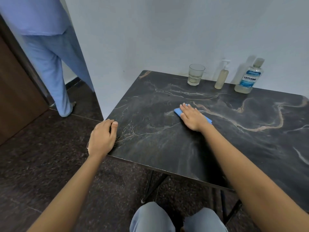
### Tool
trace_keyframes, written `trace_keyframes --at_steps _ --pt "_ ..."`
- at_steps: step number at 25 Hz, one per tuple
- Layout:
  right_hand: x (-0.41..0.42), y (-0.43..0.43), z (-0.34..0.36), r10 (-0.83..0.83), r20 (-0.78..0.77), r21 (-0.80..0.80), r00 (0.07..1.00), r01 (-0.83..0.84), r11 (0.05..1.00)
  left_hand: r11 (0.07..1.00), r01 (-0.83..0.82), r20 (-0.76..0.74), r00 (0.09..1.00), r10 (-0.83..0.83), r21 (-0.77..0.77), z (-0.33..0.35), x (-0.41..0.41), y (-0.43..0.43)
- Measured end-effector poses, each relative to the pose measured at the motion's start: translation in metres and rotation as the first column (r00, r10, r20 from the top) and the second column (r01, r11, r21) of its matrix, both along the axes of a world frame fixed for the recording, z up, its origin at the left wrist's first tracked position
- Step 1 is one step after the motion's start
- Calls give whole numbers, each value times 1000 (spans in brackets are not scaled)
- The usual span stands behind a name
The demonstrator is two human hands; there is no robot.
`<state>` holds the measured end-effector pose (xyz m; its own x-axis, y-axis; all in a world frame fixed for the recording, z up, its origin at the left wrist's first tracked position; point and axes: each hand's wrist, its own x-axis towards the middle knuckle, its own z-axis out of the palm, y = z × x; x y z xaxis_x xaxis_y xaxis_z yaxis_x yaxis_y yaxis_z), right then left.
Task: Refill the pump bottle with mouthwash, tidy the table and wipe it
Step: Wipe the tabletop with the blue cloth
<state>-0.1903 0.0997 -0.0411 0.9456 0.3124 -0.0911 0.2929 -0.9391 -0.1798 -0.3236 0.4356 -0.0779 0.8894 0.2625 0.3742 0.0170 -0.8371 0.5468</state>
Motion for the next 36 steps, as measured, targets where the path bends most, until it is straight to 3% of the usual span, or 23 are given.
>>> trace_keyframes --at_steps 2,4,9,13,17,21,26,33,36 --pt "22 35 -1 -57 -19 5 998 57 998 1000 -13 7 1000 13 -4 -1 1 0" --pt "22 78 -2 -8 -26 3 1000 8 1000 1000 -14 6 1000 14 -20 2 -1 -1" --pt "-62 166 -9 391 -9 -29 920 -391 920 983 -130 -33 991 127 -127 15 -11 -9" --pt "-148 141 -10 580 13 45 815 -580 813 966 -182 -29 983 180 -185 23 -18 -15" --pt "-156 85 -4 612 -44 102 790 -605 789 989 -104 -32 994 101 -107 19 -12 -8" --pt "-114 59 -2 513 -57 69 856 -509 858 999 -41 -146 988 42 9 10 -6 -3" --pt "-15 12 -3 147 13 35 989 -148 988 999 -32 -151 988 38 44 5 -3 -2" --pt "103 39 -10 -224 64 87 973 218 972 997 -58 -106 992 64 58 -3 2 -1" --pt "127 79 -8 -209 47 65 977 206 976 997 -73 -82 994 75 31 -5 4 -1"
